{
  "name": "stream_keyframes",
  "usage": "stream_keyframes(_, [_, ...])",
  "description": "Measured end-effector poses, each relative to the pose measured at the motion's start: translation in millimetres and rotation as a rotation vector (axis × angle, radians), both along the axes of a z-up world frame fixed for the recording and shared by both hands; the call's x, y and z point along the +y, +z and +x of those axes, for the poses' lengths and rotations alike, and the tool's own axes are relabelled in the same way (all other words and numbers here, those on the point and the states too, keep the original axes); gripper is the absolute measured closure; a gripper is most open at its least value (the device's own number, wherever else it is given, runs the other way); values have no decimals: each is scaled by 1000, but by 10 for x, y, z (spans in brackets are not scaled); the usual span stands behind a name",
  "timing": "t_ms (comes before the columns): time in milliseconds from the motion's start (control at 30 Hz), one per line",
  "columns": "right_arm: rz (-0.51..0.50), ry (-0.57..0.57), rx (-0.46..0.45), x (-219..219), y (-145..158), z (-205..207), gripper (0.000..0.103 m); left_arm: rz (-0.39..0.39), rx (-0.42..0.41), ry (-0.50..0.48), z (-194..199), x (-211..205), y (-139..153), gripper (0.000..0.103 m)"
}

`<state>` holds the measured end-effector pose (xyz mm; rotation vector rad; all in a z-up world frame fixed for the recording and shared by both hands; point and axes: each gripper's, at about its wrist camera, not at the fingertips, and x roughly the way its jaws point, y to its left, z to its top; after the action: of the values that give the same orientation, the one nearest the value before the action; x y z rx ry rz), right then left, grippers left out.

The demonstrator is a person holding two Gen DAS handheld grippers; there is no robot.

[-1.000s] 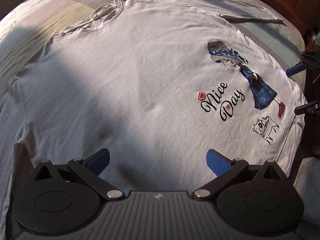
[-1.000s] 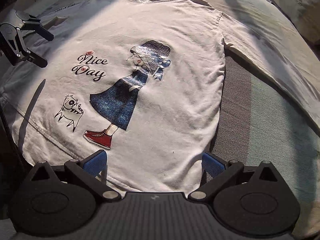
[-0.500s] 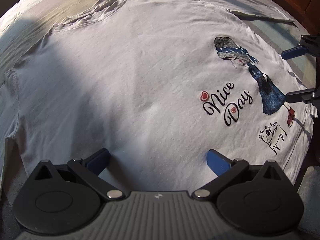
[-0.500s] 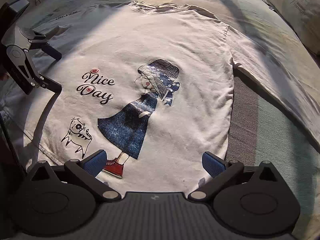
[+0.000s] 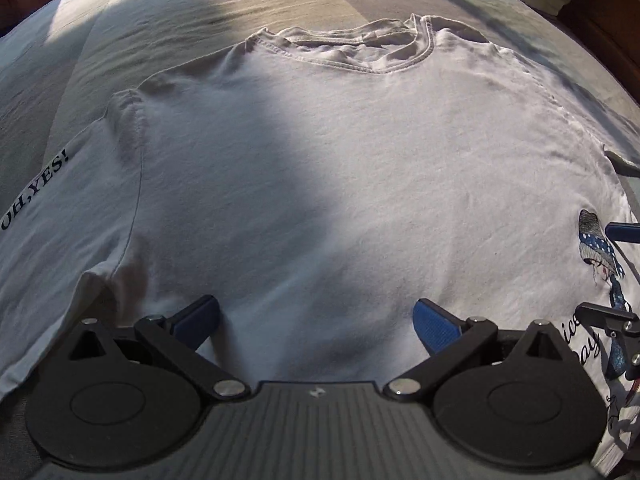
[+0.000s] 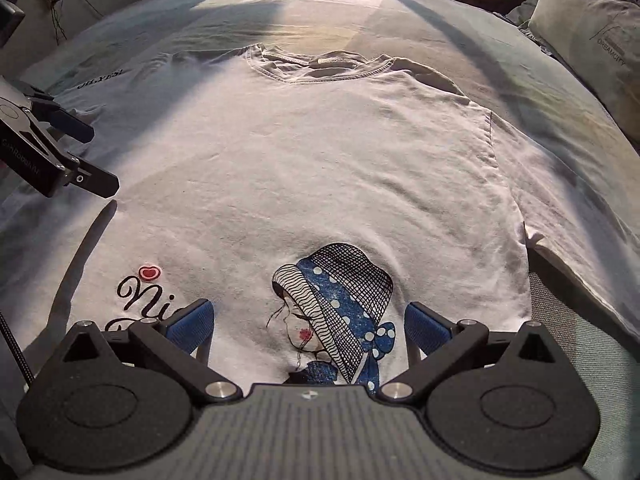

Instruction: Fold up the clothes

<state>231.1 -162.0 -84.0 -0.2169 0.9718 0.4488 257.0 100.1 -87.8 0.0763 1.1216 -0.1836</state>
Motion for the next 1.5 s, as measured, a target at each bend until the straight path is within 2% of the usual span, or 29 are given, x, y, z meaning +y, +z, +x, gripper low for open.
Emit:
stream_keyframes(100, [-4,-19,6,3,-5,-15,0,-48,-16,92,3,97,-46,1])
stream_keyframes(333, [-16,-8,30,28,-3,34,0,-13,-54,96,-17,33,-56,1])
stream_keyframes(567, [-19,-10,21,41,-1,14,0,-24,9,75,123,77,24,1])
stream_keyframes(733, [-16,-13,9,43,-4,-4,0,-14,-14,74,236,110,176,1])
stream_keyframes(900, [-11,-15,-2,42,-5,-22,0,-77,24,76,94,30,220,1])
stream_keyframes(1000, [-9,-15,-5,39,-7,-27,0,-54,43,100,-49,-33,101,1])
stream_keyframes(1133, [-7,-15,-9,36,-11,-33,0,-44,15,142,-142,-32,-17,1])
stream_keyframes(1300, [-6,-17,-16,37,-14,-50,0,-16,-42,149,-175,-47,-41,1])
stream_keyframes(1500, [-11,-20,-14,50,-6,-42,0,15,-36,183,-118,-92,-51,0])
